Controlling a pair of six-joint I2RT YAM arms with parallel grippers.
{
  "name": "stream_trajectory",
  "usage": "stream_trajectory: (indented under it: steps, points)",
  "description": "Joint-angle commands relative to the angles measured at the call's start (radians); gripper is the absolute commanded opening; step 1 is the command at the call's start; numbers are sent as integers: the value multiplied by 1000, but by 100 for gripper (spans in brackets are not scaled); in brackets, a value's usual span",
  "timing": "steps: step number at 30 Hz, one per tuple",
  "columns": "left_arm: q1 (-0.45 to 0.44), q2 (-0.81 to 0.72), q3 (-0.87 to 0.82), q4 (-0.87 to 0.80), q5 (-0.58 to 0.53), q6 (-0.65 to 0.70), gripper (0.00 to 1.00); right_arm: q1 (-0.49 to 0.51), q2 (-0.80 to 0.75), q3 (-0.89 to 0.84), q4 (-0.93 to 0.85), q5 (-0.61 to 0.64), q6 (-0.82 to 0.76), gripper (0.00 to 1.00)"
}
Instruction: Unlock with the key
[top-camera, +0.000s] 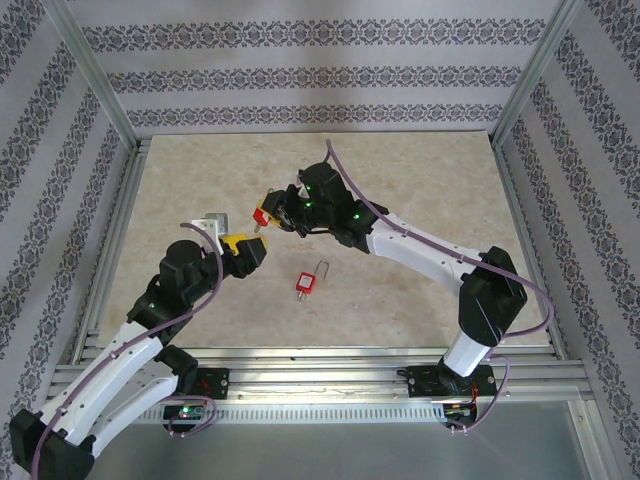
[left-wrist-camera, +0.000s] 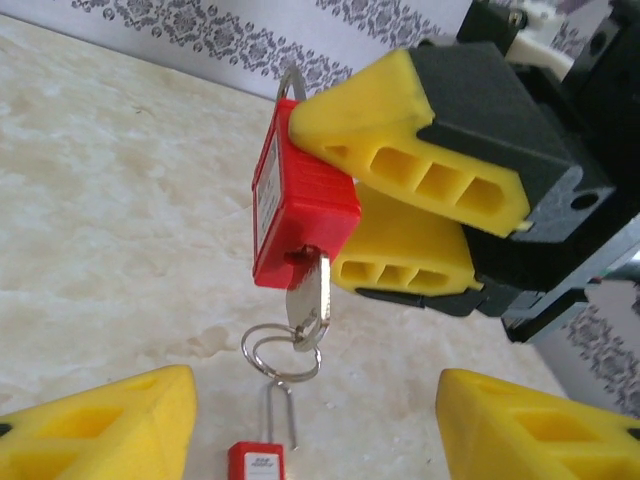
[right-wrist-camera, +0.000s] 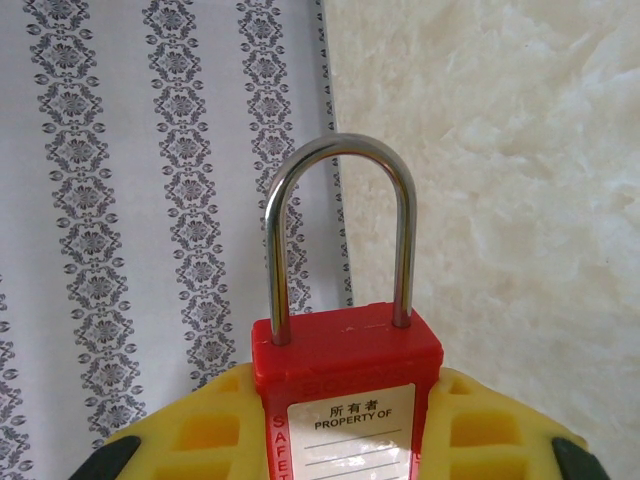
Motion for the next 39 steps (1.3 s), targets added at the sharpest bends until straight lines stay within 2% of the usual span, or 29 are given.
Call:
stream_trajectory:
  steps: [1,8,13,17,20,24,28,39]
  points:
    - [24,-15,-37,152,23,-57,59,6,-53,-15,29,10,0,0]
    - [33,12,-62,265,31,19,47,33,-84,-35,33,48,48,0]
    - [34,21,-106,390,68,106,42,62,-104,-49,6,121,74,0]
    - [31,-5,-191,533,38,180,40,71,-126,-67,2,188,91,0]
    - [31,-38,-209,534,-13,242,38,77,-133,-46,-26,205,66,0]
    - [31,-27,-207,554,-14,297,36,81,-120,-38,-19,190,64,0]
    - [31,4,-209,597,9,288,36,87,-106,-29,-19,187,61,0]
    - [31,60,-208,619,63,258,26,88,-101,-23,-22,190,56,0]
